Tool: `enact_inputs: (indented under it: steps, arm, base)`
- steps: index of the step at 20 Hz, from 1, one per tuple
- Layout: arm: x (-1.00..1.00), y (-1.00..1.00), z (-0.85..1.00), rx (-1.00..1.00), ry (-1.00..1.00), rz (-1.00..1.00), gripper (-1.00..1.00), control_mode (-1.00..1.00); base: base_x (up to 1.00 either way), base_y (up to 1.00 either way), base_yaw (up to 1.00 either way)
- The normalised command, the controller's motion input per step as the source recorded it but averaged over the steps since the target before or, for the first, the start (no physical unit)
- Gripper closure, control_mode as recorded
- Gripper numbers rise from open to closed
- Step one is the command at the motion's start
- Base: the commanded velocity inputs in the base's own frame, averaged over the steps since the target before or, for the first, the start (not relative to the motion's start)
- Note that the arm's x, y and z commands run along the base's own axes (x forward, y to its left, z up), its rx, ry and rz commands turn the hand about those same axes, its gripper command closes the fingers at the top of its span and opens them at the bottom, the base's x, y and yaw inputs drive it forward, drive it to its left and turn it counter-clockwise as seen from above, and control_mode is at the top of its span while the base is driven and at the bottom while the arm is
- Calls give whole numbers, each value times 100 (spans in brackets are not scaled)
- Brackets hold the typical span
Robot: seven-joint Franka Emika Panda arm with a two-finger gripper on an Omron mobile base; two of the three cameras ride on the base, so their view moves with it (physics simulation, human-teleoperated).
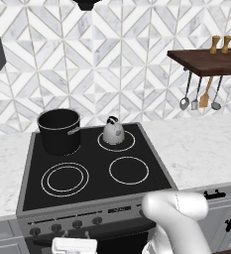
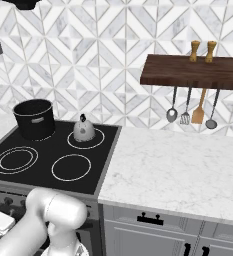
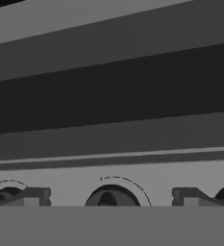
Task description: Pick the kettle from the counter and place it on a stove burner. Then turn the burner on.
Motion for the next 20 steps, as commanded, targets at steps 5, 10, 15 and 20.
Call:
enact_inputs:
  steps: [5,10,15,20]
  arm:
    - [38,0,0,0,0,0,-100,-100]
    - [15,0,0,0,0,0,-100,-100]
    - [-2,-3,9,0,0,0,-100,-100]
    - [-1,0,19,0,0,4,-100,-100]
  base:
    - [0,0,0]
    - [0,0,0]
    - [0,0,0]
    - [0,0,0]
